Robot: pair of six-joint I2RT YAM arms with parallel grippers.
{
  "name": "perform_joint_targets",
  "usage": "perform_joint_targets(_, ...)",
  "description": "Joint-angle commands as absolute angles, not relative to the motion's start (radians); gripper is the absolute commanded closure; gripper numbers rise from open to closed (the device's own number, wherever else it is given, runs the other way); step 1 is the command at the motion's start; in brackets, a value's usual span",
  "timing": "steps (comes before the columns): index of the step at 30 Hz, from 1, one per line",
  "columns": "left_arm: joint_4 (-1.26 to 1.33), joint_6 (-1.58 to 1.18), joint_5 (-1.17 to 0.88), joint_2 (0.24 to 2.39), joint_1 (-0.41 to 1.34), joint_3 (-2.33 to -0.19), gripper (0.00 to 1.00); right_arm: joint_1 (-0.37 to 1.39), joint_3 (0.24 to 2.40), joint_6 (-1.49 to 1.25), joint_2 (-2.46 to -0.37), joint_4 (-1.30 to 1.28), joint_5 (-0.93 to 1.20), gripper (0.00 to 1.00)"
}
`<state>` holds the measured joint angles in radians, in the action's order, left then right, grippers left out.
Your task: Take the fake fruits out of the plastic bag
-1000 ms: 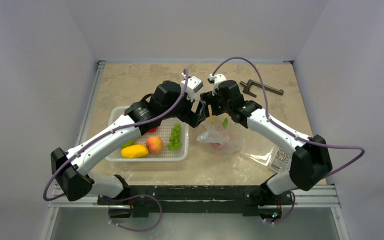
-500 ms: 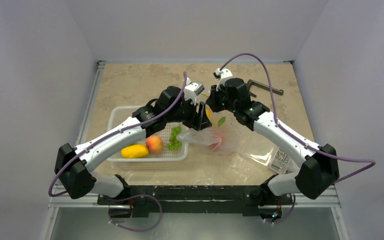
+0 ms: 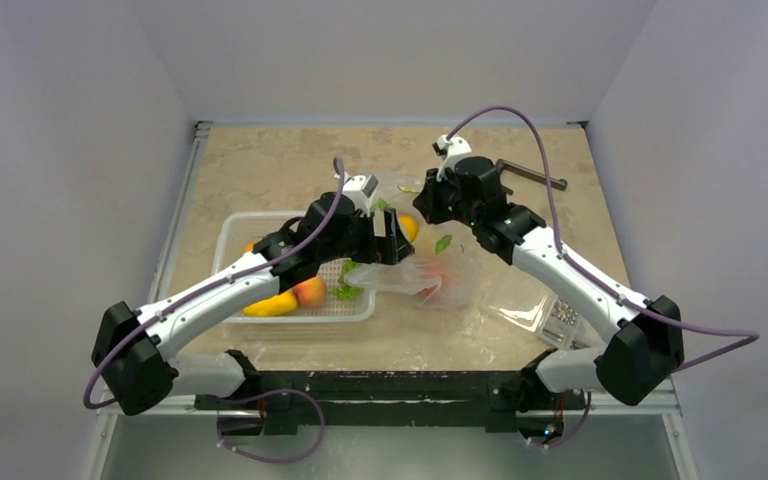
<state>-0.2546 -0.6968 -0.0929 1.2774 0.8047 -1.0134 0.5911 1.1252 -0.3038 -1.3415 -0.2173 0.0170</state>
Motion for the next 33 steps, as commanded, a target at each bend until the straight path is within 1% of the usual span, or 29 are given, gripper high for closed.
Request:
perform_joint_targets(1, -0.259, -0.774, 0.077, 1.201, 0.787, -1.007, 0.00, 0.594, 1.133, -0.327, -1.288, -0.190, 0.014, 1.00)
perform_joint_targets(5, -0.397, -0.819, 0.198, 1.169, 0.767, -1.073, 0.00, 0.595, 1.119, -0.342, -1.271, -0.182, 0.009, 1.00)
perform_joint_targets(10, -0.550, -0.924, 0.270, 1.150, 0.745, -1.121, 0.00, 0.595, 1.092, -0.347, -1.262, -0.147, 0.030, 1.00)
perform_joint_targets(13, -0.508, -0.979, 0.218, 1.151, 0.739, -1.116, 0.02, 0.595, 1.069, -0.352, -1.261, -0.128, 0.041, 1.00)
perform_joint_targets(15, -0.555, -1.046, 0.179, 1.188, 0.739, -1.158, 0.03, 0.595, 1.054, -0.368, -1.253, -0.113, 0.075, 1.00)
perform_joint_targets(18, -0.531, -1.142, 0.098, 1.242, 0.739, -1.159, 0.07, 0.595, 1.050, -0.360, -1.235, -0.113, 0.072, 1.00)
perform_joint_targets(21, -0.508, -1.232, 0.048, 1.299, 0.747, -1.161, 0.08, 0.594, 1.053, -0.355, -1.219, -0.112, 0.074, 1.00)
perform_joint_targets(26, -0.531, -1.340, 0.075, 1.372, 0.819, -1.190, 0.09, 0.595, 1.059, -0.361, -1.199, -0.106, 0.074, 1.00)
perform_joint_targets(29, -0.527, -1.399, 0.104, 1.406, 0.855, -1.180, 0.11, 0.595, 1.057, -0.364, -1.175, -0.094, 0.071, 1.00)
perform_joint_targets(32, -0.457, -1.426, 0.093, 1.445, 0.858, -1.153, 0.19, 0.595, 1.061, -0.366, -1.153, -0.088, 0.069, 1.00)
perform_joint_targets(33, -0.446, -1.418, 0.104, 1.455, 0.858, -1.156, 0.23, 0.594, 1.063, -0.365, -1.148, -0.089, 0.068, 1.00)
